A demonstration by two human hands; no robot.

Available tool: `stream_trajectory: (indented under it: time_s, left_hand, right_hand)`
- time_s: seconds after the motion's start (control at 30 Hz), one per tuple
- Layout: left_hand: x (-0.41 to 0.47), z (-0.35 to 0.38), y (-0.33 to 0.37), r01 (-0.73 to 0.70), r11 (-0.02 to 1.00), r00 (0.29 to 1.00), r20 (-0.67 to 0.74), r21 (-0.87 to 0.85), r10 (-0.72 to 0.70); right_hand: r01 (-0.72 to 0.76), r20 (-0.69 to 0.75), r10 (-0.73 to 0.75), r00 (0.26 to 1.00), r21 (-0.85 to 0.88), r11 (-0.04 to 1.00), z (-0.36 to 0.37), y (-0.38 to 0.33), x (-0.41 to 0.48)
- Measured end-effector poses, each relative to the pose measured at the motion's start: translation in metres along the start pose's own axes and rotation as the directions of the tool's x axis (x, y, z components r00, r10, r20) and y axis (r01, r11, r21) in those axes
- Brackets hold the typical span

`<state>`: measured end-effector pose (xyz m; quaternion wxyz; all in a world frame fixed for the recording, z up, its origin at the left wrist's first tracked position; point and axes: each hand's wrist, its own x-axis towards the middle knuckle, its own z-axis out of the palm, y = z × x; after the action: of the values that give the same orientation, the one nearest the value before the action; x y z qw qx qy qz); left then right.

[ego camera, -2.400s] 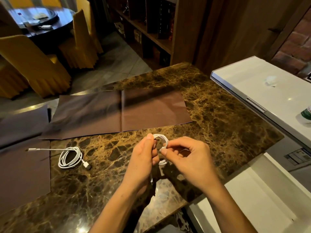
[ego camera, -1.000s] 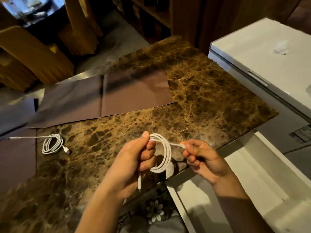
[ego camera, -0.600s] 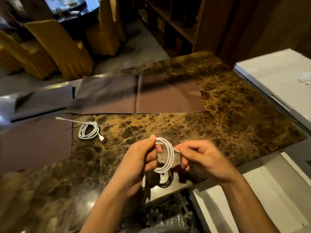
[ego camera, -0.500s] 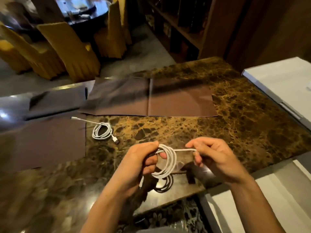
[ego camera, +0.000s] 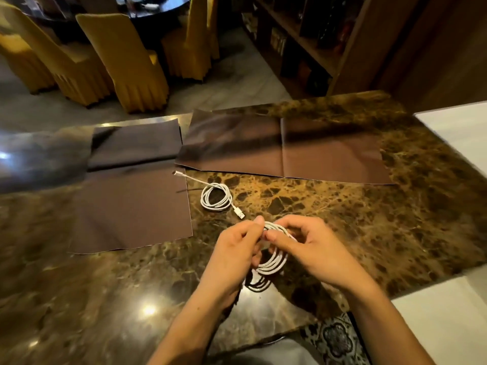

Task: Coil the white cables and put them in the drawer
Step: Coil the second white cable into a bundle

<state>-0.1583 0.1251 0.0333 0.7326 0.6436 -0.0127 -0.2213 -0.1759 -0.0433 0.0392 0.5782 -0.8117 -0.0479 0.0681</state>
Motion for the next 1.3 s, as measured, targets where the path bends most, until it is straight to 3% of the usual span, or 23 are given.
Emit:
stream_trajectory:
  time_s: [0.13,0.23,0.33,0.47,0.53,0.6,0.67,0.73,0.83,1.1,1.3]
  left_hand:
    - [0.002,-0.019,-0.003,-0.071,0.997,0.997,-0.002,0.032,0.071]
    - [0.012,-0.023,-0.006,-0.08,0.99,0.997,0.018,0.119,0.078]
    - [0.022,-0.016,-0.008,-0.072,0.996,0.997,-0.006,0.05,0.072]
    - [0.036,-0.006,-0.002,0.0,0.988,0.998,0.064,-0.151,0.01]
    - [0.044,-0.002,0.001,0.081,0.947,0.991,0.122,-0.312,-0.045]
    - [0.052,0.002,0.003,0.103,0.917,0.991,0.115,-0.384,-0.063]
    - [0.06,0.005,0.0,0.041,0.96,0.999,0.016,-0.278,-0.038]
    - [0.066,0.007,0.0,-0.011,1.0,0.997,-0.08,-0.015,0.01]
    - [0.071,0.007,0.001,0.033,0.952,0.983,-0.182,0.304,0.024]
    - [0.062,-0.011,-0.006,0.044,0.942,0.99,-0.144,0.333,0.005]
    - [0.082,-0.009,-0.013,-0.055,0.891,0.984,-0.128,0.45,0.126]
  right_hand:
    - [-0.04,-0.131,0.053,0.99,0.097,0.994,0.001,0.01,0.012]
    - [-0.063,-0.069,0.075,0.995,0.157,0.986,-0.002,0.011,0.021]
    - [-0.124,-0.011,0.133,0.991,0.292,0.948,0.004,0.019,0.033]
    - [-0.257,0.092,0.289,0.953,0.754,0.605,-0.002,0.02,0.049]
    - [-0.266,0.13,0.286,0.949,0.82,0.507,-0.006,0.022,0.056]
    - [-0.26,0.141,0.271,0.952,0.839,0.477,-0.01,0.024,0.066]
    - [-0.248,0.12,0.278,0.953,0.834,0.493,-0.018,0.027,0.076]
    - [-0.232,0.078,0.309,0.948,0.834,0.501,-0.025,0.028,0.085]
    - [-0.205,0.041,0.339,0.94,0.862,0.464,-0.035,0.027,0.096]
    - [-0.348,0.249,0.373,0.894,0.909,0.227,-0.04,0.042,0.111]
    - [-0.417,0.268,0.398,0.877,0.836,0.357,-0.037,0.044,0.127]
